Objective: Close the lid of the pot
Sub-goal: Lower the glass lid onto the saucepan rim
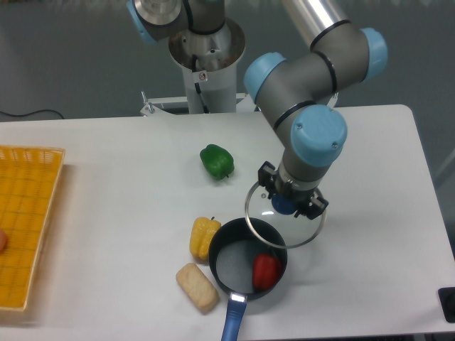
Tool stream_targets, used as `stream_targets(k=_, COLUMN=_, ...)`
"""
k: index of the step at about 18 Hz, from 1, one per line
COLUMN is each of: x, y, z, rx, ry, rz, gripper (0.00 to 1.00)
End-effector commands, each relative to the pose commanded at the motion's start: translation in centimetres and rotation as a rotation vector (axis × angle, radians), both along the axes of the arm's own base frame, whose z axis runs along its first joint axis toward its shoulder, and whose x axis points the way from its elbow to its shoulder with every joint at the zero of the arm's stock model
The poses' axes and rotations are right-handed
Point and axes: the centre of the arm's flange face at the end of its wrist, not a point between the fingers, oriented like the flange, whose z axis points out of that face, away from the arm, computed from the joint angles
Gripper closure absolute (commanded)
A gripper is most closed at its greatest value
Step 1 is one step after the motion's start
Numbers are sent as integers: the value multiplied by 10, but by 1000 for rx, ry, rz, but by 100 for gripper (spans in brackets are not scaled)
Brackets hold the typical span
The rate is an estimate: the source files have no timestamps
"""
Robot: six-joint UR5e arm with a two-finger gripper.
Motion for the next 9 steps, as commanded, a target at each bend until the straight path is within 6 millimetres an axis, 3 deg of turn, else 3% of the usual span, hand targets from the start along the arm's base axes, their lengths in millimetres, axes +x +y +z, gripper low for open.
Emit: stream_targets(k=9, x=14, y=27, z=-12, rx=-9, ry=-2, rz=9, gripper=63)
